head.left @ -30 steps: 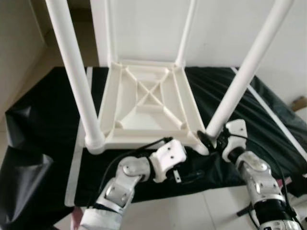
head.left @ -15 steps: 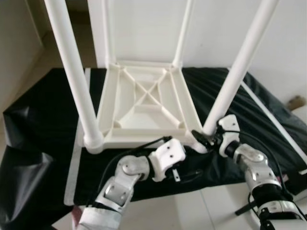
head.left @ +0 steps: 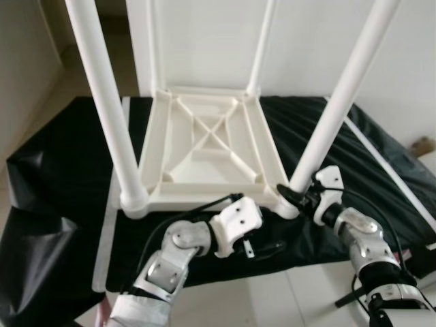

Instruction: Building children table

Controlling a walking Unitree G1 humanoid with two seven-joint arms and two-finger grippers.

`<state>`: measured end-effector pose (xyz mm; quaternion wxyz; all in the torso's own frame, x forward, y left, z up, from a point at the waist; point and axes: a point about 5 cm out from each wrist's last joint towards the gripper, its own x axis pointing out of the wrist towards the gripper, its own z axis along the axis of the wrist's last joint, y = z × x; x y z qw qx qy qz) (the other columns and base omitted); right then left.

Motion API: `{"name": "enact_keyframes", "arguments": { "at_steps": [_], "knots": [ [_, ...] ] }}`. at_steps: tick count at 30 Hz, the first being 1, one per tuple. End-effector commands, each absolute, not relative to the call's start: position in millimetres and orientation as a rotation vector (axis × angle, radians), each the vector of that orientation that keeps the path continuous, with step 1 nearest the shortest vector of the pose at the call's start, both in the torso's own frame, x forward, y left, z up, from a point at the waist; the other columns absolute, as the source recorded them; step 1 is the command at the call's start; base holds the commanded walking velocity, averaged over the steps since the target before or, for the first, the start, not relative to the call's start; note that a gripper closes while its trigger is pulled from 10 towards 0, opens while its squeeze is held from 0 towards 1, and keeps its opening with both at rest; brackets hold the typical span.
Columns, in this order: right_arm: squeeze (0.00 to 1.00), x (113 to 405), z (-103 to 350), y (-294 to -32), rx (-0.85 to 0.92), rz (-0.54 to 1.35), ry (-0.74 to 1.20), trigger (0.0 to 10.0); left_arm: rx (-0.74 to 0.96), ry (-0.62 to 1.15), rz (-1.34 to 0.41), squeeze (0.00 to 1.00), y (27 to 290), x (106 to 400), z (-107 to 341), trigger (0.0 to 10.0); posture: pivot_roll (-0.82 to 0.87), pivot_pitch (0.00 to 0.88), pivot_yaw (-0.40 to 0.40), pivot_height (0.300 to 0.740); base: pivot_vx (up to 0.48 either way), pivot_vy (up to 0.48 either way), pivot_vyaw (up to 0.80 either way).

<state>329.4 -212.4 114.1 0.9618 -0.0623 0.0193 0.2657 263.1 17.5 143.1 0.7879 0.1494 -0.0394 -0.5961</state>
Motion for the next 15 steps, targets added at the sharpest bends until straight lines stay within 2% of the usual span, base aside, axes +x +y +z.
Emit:
{"name": "enact_keyframes", "arguments": {
  "at_steps": [1, 8, 10, 15],
  "knots": [
    [0.00, 325.5, 107.4, -214.0, -0.153, 0.532, 0.068, 10.0, 0.328, -0.101, -1.201, 0.00, 16.6, 267.2, 144.8, 10.0, 0.06, 0.000, -0.056, 0.740, 0.000, 0.000, 0.00],
    [0.00, 326.4, 106.3, -213.8, -0.186, 0.403, 0.080, 10.0, 0.323, -0.114, -1.203, 0.00, 16.3, 265.8, 145.4, 10.0, 0.06, 0.000, -0.056, 0.740, 0.000, 0.000, 0.00],
    [0.00, 327.6, 104.1, -214.9, -0.174, 0.316, 0.110, 10.0, 0.321, -0.113, -1.203, 0.00, 16.5, 264.9, 144.8, 10.0, 0.06, 0.000, -0.058, 0.740, 0.000, 0.000, 0.00],
    [0.00, 328.0, 105.2, -210.0, -0.138, 0.255, 0.113, 10.0, 0.321, -0.112, -1.206, 0.00, 15.7, 264.0, 143.8, 10.0, 0.05, 0.000, -0.061, 0.740, 0.000, 0.000, 0.00]
  ]
}}
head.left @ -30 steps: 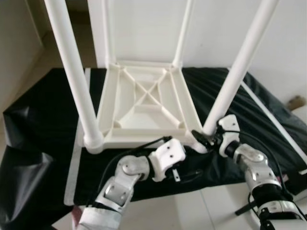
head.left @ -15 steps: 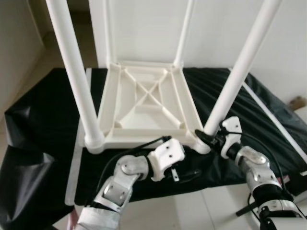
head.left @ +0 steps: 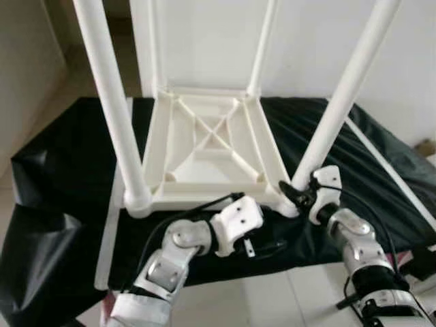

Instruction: Building children table

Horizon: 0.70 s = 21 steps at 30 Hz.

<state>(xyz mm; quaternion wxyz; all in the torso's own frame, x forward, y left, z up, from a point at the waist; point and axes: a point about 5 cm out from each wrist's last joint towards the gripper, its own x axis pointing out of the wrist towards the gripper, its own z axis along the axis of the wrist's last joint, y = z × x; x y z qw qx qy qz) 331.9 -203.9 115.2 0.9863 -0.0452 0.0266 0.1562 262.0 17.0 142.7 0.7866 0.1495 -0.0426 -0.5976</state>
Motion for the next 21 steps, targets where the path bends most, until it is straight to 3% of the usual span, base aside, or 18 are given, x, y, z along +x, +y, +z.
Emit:
{"name": "enact_keyframes", "arguments": {
  "at_steps": [1, 3, 13, 21],
  "knots": [
    [0.00, 328.0, 105.2, -210.0, -0.138, 0.255, 0.113, 10.0, 0.321, -0.112, -1.206, 0.00, 15.7, 264.0, 143.8, 10.0, 0.05, 0.000, -0.061, 0.740, 0.000, 0.000, 0.00],
    [0.00, 327.7, 106.7, -202.8, -0.075, 0.142, 0.116, 10.0, 0.315, -0.112, -1.211, 0.00, 14.2, 262.2, 143.1, 10.0, 0.05, 0.000, -0.062, 0.740, 0.000, 0.000, 0.00],
    [0.00, 322.0, 107.7, -188.6, -0.002, -0.052, 0.107, 10.0, 0.313, -0.116, -1.216, 0.00, 13.0, 261.5, 142.9, 10.0, 0.05, 0.000, -0.066, 0.740, 0.000, 0.000, 0.00],
    [0.00, 317.5, 109.6, -184.1, 0.133, -0.423, 0.100, 10.0, 0.312, -0.117, -1.221, 0.00, 12.1, 261.4, 142.9, 10.0, 0.06, 0.000, -0.065, 0.740, 0.000, 0.000, 0.00]
  ]
}}
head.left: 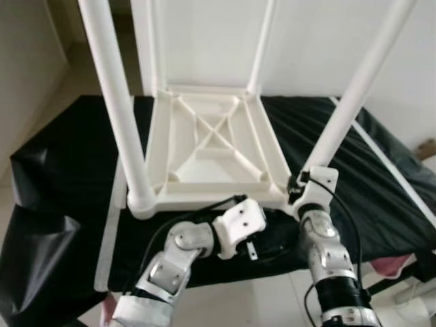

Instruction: Building children table

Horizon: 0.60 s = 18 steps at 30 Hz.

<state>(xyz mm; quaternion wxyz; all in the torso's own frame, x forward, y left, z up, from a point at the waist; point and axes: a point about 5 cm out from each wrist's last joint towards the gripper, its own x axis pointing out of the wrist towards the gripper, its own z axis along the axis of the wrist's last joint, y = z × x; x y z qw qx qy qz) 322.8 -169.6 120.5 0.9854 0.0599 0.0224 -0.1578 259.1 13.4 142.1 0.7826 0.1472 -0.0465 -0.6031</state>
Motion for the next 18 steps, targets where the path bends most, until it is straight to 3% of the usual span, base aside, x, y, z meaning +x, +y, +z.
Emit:
{"name": "enact_keyframes", "arguments": {
  "at_steps": [1, 6, 12, 13, 14, 15, 18],
  "knots": [
    [0.00, 317.5, 110.6, -182.3, 0.141, -0.445, 0.101, 10.0, 0.312, -0.117, -1.222, 0.00, 12.0, 261.4, 142.9, 10.0, 0.06, 0.000, -0.065, 0.740, 0.000, 0.000, 0.00],
    [0.00, 322.3, 122.7, -168.3, 0.165, -0.383, 0.053, 10.0, 0.308, -0.123, -1.230, 0.00, 8.8, 260.7, 144.5, 10.0, 0.06, 0.000, -0.060, 0.740, 0.000, 0.000, 0.00],
    [0.00, 320.9, 125.0, -171.6, 0.149, -0.380, 0.035, 10.0, 0.311, -0.123, -1.224, 0.00, 10.6, 261.9, 144.0, 10.0, 0.06, 0.000, -0.066, 0.740, 0.000, 0.000, 0.00],
    [0.38, 320.6, 124.9, -171.7, 0.153, -0.385, 0.032, 10.0, 0.310, -0.121, -1.221, 0.00, 11.1, 261.7, 143.7, 10.0, 0.06, 0.000, -0.069, 0.740, 0.000, 0.000, 0.00],
    [0.38, 320.5, 124.7, -171.6, 0.152, -0.385, 0.033, 10.0, 0.310, -0.120, -1.222, 0.00, 11.0, 261.3, 143.4, 10.0, 0.06, 0.000, -0.069, 0.740, 0.000, 0.000, 0.00],
    [1.00, 320.4, 125.0, -171.0, 0.156, -0.383, 0.030, 10.0, 0.310, -0.121, -1.223, 0.00, 10.7, 260.8, 143.1, 10.0, 0.06, 0.000, -0.069, 0.740, 0.000, 0.000, 0.00],
    [1.00, 320.1, 126.9, -170.1, 0.153, -0.369, 0.017, 10.0, 0.307, -0.123, -1.223, 0.00, 10.1, 260.0, 143.4, 10.0, 0.06, 0.000, -0.071, 0.740, 0.000, 0.000, 0.00]
  ]
}}
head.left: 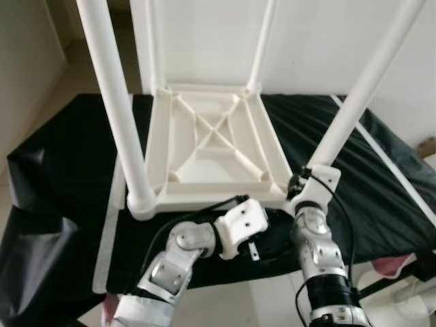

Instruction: Building children table

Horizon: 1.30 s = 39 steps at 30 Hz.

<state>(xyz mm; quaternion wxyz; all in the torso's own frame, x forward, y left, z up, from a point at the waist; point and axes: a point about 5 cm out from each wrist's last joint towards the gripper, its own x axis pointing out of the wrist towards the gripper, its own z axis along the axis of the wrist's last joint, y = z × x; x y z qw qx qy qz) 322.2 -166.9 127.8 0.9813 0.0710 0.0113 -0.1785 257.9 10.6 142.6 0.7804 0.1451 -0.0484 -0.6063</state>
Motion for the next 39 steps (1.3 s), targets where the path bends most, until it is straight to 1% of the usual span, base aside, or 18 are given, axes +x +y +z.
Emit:
{"name": "enact_keyframes", "arguments": {
  "at_steps": [1, 7, 8, 11, 12, 16, 21, 25, 27, 30, 34, 39],
  "knots": [
    [1.00, 319.8, 128.0, -170.7, 0.148, -0.369, 0.010, 10.0, 0.306, -0.124, -1.223, 0.00, 10.1, 259.9, 143.5, 10.0, 0.06, 0.000, -0.071, 0.740, 0.000, 0.000, 0.00],
    [1.00, 317.2, 128.6, -179.5, 0.150, -0.359, -0.010, 10.0, 0.313, -0.128, -1.213, 0.00, 10.1, 263.9, 144.4, 10.0, 0.05, 0.000, -0.073, 0.740, 0.000, 0.000, 0.00],
    [1.00, 315.3, 129.0, -184.4, 0.149, -0.353, -0.022, 10.0, 0.314, -0.132, -1.210, 0.00, 9.6, 265.1, 145.7, 10.0, 0.05, 0.000, -0.073, 0.740, 0.000, 0.000, 0.00],
    [1.00, 311.6, 129.9, -187.5, 0.136, -0.297, -0.046, 10.0, 0.315, -0.134, -1.208, 0.00, 9.6, 265.6, 146.2, 10.0, 0.04, 0.000, -0.066, 0.740, 0.000, 0.000, 0.00],
    [0.00, 309.0, 130.6, -188.5, 0.118, -0.266, -0.061, 10.0, 0.315, -0.134, -1.207, 0.00, 9.7, 265.6, 146.1, 10.0, 0.04, 0.000, -0.065, 0.740, 0.000, 0.000, 0.00],
    [0.00, 300.9, 142.4, -183.2, 0.050, -0.168, -0.159, 10.0, 0.310, -0.132, -1.208, 0.00, 10.5, 265.5, 146.2, 10.0, 0.02, 0.000, -0.047, 0.740, 0.000, 0.000, 0.00],
    [0.00, 299.3, 150.6, -178.6, 0.058, -0.141, -0.204, 10.0, 0.308, -0.133, -1.214, 0.00, 10.2, 265.0, 146.5, 10.0, 0.01, 0.000, -0.040, 0.740, 0.000, 0.000, 0.00],
    [0.00, 290.8, 156.5, -174.3, 0.107, -0.132, -0.242, 10.0, 0.297, -0.133, -1.225, 0.00, 7.9, 263.7, 146.9, 10.0, 0.00, 0.000, -0.035, 0.740, 0.000, 0.000, 0.00],
    [0.00, 277.8, 151.2, -172.3, 0.112, -0.130, -0.241, 10.0, 0.293, -0.129, -1.233, 0.00, 7.2, 261.8, 145.5, 10.0, 0.00, 0.000, -0.030, 0.740, 0.000, 0.000, 0.00],
    [0.00, 272.7, 149.0, -171.6, 0.111, -0.129, -0.240, 10.0, 0.291, -0.128, -1.236, 0.00, 7.1, 261.1, 145.0, 10.0, 0.00, 0.000, -0.030, 0.740, 0.000, 0.000, 0.00],
    [0.00, 250.6, 142.5, -170.3, 0.080, -0.124, -0.237, 10.0, 0.292, -0.127, -1.208, 0.00, 21.4, 270.8, 148.8, 10.0, -0.01, 0.000, -0.025, 0.740, 0.000, 0.000, 0.00],
    [0.00, 242.3, 129.1, -168.8, 0.069, -0.107, -0.183, 10.0, 0.302, -0.113, -1.170, 0.00, 35.9, 283.0, 151.2, 10.0, -0.03, 0.000, -0.019, 0.740, 0.000, 0.000, 0.00]
  ]
}}
